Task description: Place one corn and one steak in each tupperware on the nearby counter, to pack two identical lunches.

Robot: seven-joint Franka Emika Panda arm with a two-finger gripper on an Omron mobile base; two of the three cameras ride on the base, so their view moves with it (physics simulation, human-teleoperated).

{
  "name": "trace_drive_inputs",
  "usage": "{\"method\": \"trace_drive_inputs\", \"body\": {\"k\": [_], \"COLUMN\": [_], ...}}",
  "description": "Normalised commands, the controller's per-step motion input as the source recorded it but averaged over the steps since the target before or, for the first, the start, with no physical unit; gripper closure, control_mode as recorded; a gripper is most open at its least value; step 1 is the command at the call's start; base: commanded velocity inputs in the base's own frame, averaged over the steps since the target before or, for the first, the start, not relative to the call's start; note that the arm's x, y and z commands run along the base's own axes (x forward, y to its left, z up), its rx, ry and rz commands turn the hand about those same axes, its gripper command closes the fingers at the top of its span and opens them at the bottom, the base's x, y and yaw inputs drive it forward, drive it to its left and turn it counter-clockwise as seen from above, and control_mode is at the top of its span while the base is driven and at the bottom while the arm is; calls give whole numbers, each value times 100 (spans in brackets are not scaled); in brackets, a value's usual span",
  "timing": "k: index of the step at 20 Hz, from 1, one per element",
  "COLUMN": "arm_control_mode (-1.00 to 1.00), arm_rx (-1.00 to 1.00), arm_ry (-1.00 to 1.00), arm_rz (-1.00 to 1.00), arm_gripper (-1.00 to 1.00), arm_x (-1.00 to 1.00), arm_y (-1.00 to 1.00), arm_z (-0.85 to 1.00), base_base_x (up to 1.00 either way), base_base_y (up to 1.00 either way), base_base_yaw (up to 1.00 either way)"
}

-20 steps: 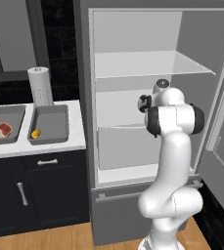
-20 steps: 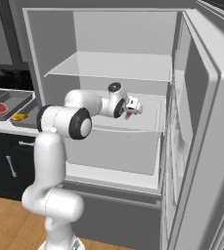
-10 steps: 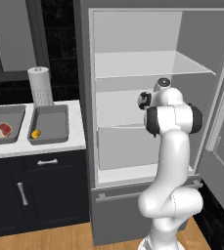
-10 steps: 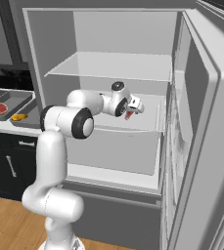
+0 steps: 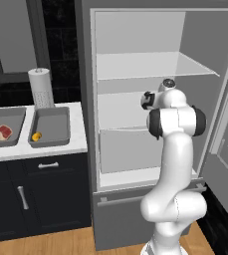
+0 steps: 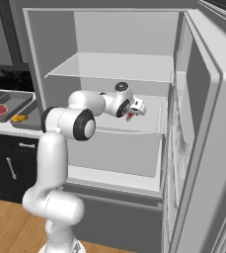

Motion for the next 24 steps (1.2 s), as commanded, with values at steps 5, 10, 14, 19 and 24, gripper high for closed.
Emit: {"method": "trace_drive_inputs", "body": {"k": [5, 10, 14, 19, 24], "arm_control_mode": [-100, -100, -100, -100, -100], "arm_rx": [0, 0, 0, 0, -3], "arm_ry": [0, 0, 0, 0, 0], "arm_rz": [0, 0, 0, 0, 0], "arm_gripper": [100, 100, 100, 100, 100], "arm_x": [0, 0, 0, -1, -18], "arm_y": [0, 0, 0, 0, 2], "arm_z": [-16, 0, 0, 0, 0], "base_base_x": [0, 0, 0, 0, 0], "base_base_y": [0, 0, 0, 0, 0], "base_base_yaw": [0, 0, 0, 0, 0]}}
